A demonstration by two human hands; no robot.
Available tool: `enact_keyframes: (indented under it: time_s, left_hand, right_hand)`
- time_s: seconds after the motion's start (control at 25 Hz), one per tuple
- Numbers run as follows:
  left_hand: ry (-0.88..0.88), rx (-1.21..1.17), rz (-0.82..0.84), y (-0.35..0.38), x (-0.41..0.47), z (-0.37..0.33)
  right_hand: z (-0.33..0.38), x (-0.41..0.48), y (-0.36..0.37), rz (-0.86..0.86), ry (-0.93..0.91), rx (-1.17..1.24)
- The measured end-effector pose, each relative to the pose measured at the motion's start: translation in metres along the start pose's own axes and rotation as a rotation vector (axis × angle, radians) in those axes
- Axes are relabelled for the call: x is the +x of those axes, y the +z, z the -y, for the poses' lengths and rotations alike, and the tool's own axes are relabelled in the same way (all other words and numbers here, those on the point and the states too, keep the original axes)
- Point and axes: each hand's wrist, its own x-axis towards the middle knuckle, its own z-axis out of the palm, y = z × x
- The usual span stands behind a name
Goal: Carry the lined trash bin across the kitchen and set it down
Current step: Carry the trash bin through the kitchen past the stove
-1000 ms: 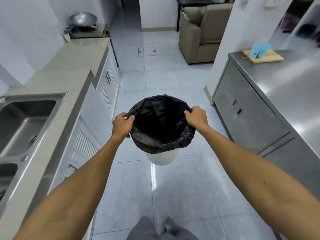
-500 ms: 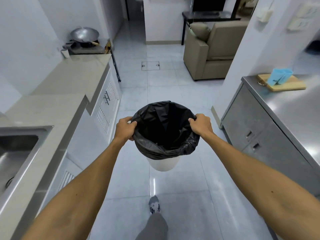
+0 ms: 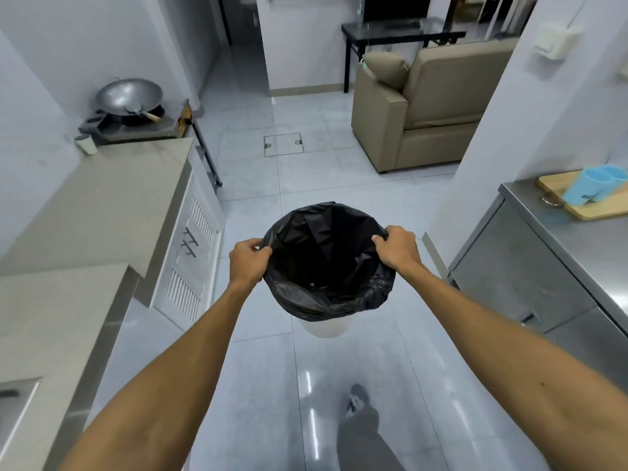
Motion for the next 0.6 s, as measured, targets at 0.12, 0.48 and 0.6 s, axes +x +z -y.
enact_keyframes:
  time_s: [0.12, 0.48, 0.6]
  left_hand:
    - [-0.018, 0.023, 0.037, 0.034, 0.072, -0.012]
    - [-0.028, -0.009, -0.023, 0.132, 0.288, -0.097]
    - [-0.027, -0.01, -0.045, 0.16, 0.355, -0.113]
  right_hand:
    - [0.007, 0.078, 0.009, 0.007, 0.004, -0.002]
    - [0.062, 0.332, 0.003, 0.039, -0.024, -0.004]
    - [0.08, 0.405, 0.011, 0.064, -0.013, 0.015]
